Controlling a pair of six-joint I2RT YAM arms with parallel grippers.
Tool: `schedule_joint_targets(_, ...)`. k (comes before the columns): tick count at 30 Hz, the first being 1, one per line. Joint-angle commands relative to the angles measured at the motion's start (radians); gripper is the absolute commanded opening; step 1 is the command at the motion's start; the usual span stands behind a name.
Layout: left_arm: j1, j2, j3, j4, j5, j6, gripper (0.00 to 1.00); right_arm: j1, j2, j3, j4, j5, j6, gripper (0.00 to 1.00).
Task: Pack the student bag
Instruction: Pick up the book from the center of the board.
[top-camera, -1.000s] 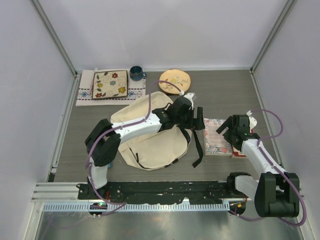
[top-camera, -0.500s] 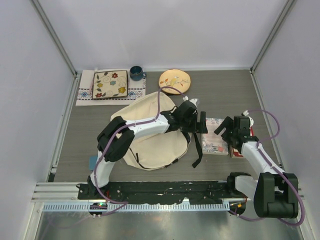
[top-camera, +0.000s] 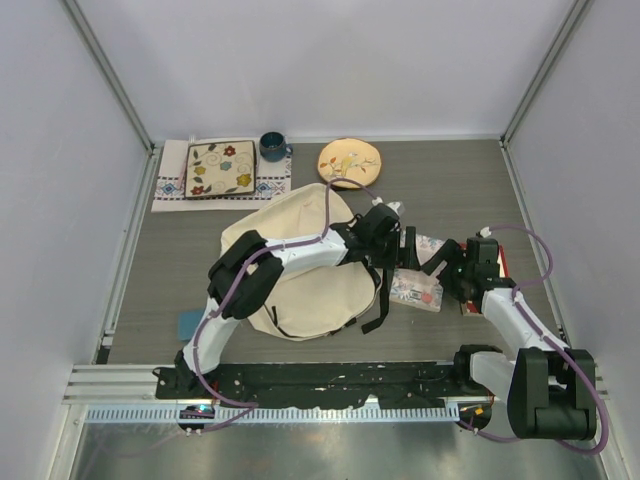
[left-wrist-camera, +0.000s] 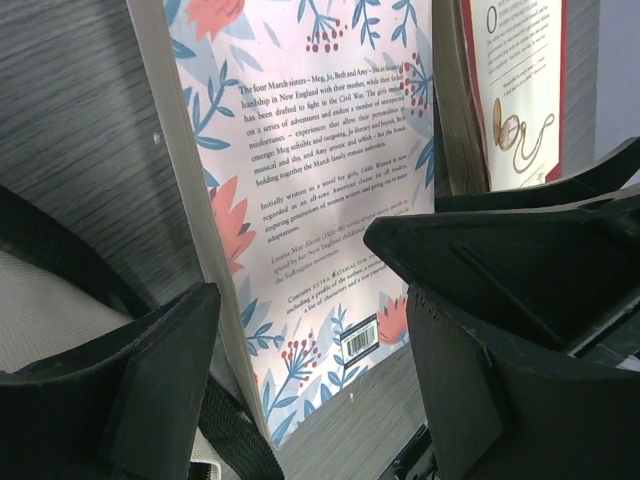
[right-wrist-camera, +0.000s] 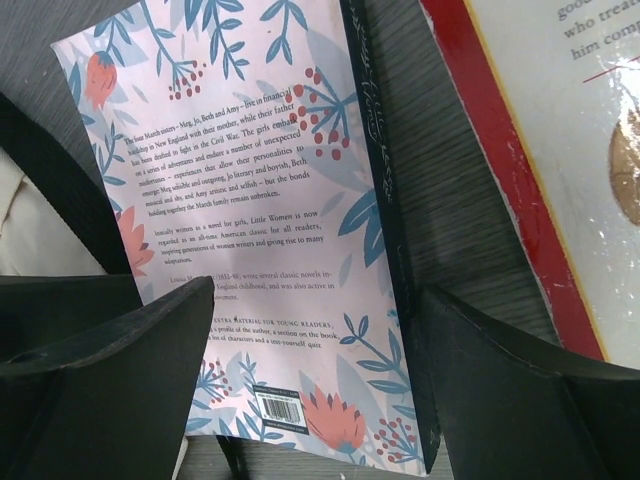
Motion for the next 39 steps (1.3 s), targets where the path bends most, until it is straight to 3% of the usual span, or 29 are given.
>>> schedule_joint_targets(1,-0.006,0.025,0.045,0.026,0.052,-0.010,0.77,0.005,0.021,-0.016,0.022,-0.044,0.023,0.88)
schedule_joint_targets(5,-0.006,0.040,0.045,0.024,0.067,-0.019,0.72,0.005,0.021,-0.027,0.038,-0.066,0.032,0.81)
schedule_joint_targets(12,-0.010,0.017,-0.009,0.121,0.116,-0.063,0.47,0.005,-0.008,-0.056,0.089,-0.127,0.063,0.69)
schedule_joint_targets(20,-0.013,0.001,0.008,0.205,0.184,-0.079,0.54,0.005,-0.064,-0.078,0.114,-0.176,0.098,0.61)
schedule_joint_targets(22,-0.014,0.002,0.007,0.225,0.190,-0.091,0.46,0.005,-0.067,-0.079,0.114,-0.176,0.100,0.60)
schedule_joint_targets(24,-0.014,0.010,0.005,0.240,0.206,-0.097,0.28,0.005,-0.062,-0.081,0.118,-0.181,0.098,0.59)
schedule_joint_targets(26,-0.016,0.014,0.005,0.250,0.216,-0.108,0.17,0.005,-0.051,-0.087,0.130,-0.188,0.101,0.59)
schedule_joint_targets(31,-0.013,0.020,-0.001,0.245,0.215,-0.120,0.22,0.005,-0.044,-0.093,0.137,-0.192,0.101,0.59)
schedule_joint_targets(33,-0.013,0.017,-0.004,0.219,0.190,-0.117,0.13,0.005,-0.048,-0.092,0.137,-0.188,0.101,0.61)
schedule_joint_targets(35,-0.011,0.013,-0.007,0.198,0.170,-0.114,0.00,0.006,-0.056,-0.089,0.134,-0.184,0.104,0.66)
schedule_joint_targets(39,-0.010,-0.038,-0.035,0.202,0.150,-0.097,0.00,0.003,-0.076,-0.066,0.098,-0.164,0.101,0.79)
